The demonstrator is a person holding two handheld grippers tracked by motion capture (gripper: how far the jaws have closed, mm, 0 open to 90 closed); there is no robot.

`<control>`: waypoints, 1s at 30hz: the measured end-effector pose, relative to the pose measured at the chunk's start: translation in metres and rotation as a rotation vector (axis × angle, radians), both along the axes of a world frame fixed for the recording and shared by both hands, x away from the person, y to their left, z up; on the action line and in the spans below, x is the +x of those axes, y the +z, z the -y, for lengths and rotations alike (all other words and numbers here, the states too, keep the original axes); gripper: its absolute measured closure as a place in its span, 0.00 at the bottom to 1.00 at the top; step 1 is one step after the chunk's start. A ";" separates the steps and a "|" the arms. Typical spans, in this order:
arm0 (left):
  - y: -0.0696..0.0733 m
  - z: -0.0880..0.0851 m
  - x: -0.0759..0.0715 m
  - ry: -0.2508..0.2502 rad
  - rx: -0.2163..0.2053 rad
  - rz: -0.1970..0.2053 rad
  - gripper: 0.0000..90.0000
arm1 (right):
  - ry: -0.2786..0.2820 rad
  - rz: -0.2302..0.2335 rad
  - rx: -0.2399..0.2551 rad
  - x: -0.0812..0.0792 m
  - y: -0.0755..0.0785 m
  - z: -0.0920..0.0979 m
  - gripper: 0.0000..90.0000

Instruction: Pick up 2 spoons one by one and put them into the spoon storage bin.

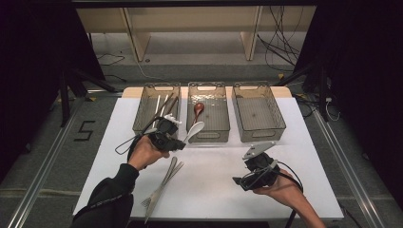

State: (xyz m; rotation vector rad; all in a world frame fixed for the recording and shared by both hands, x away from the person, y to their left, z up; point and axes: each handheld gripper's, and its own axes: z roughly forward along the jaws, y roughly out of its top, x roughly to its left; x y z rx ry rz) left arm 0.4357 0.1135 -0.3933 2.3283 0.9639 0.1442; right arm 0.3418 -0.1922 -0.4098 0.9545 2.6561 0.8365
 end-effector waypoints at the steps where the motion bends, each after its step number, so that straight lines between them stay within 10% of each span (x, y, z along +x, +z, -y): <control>1: 0.001 0.001 0.002 0.006 -0.004 0.003 0.94 | 0.000 -0.001 0.000 0.000 0.000 0.000 0.32; 30: 0.022 0.028 0.066 0.094 -0.027 0.059 0.94 | -0.003 0.000 0.008 0.000 0.001 0.001 0.30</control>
